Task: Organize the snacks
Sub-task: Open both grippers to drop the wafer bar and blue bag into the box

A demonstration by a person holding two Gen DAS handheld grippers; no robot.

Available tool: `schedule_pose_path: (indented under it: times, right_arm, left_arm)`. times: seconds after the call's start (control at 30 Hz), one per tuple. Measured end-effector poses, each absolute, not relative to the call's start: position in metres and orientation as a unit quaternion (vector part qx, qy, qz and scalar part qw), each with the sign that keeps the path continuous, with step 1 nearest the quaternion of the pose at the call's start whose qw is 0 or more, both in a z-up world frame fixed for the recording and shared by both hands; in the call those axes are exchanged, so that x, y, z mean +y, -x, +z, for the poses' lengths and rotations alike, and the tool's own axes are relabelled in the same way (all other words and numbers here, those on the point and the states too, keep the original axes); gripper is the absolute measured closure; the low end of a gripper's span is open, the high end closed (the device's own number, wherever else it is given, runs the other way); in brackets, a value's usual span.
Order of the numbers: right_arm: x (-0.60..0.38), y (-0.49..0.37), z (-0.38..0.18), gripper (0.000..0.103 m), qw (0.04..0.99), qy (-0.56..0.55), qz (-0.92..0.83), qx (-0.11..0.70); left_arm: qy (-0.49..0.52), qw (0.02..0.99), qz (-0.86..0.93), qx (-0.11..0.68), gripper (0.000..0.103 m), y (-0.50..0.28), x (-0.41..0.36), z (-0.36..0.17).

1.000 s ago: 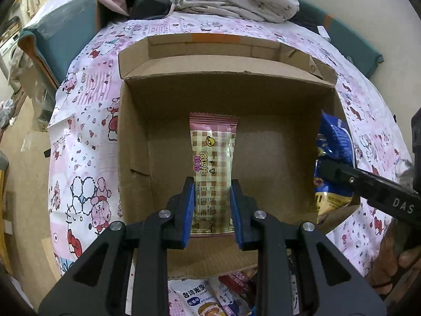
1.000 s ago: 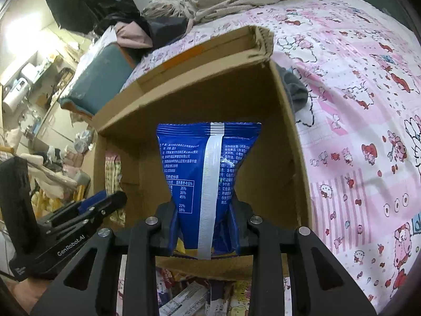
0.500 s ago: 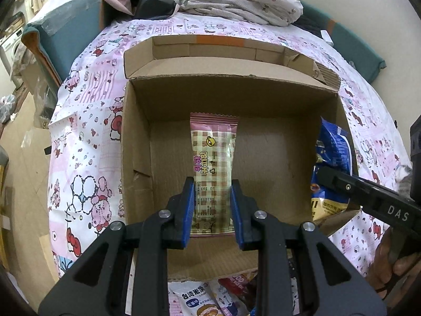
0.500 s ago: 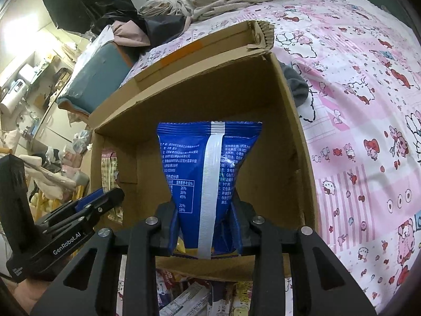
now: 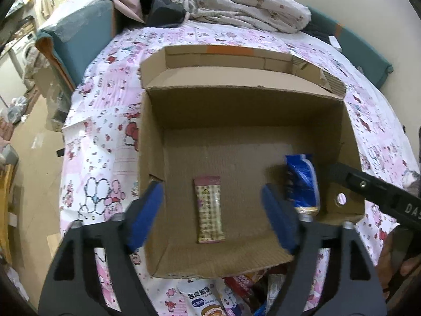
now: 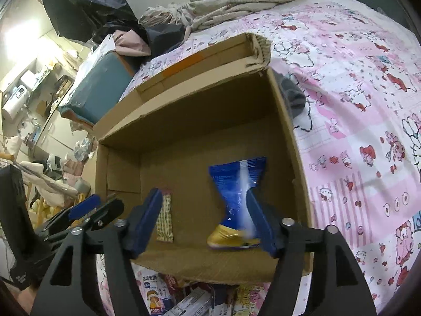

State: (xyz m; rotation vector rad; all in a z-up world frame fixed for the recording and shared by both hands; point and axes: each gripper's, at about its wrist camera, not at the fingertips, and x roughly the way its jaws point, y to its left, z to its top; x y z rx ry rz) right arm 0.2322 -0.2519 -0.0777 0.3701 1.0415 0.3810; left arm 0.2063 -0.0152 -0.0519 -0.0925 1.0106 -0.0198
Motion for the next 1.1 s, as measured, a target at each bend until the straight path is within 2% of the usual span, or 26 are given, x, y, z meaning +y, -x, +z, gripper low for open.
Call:
schedule_pose_path:
  times: [0.53, 1.1]
  right_arm:
    - [-0.248, -0.222, -0.064, 0.029, 0.834, -0.182, 0.189, 0.486]
    - [-0.251, -0.174, -0.052, 0.029, 0.833, -0.175, 0.186, 0.491]
  left_arm:
    - [0.054, 0.889, -0.008, 0.456, 0.025, -0.189, -0.01, -0.033]
    - [0.088, 0.885, 0.008, 0.457, 0.025, -0.145, 0.016, -0.021]
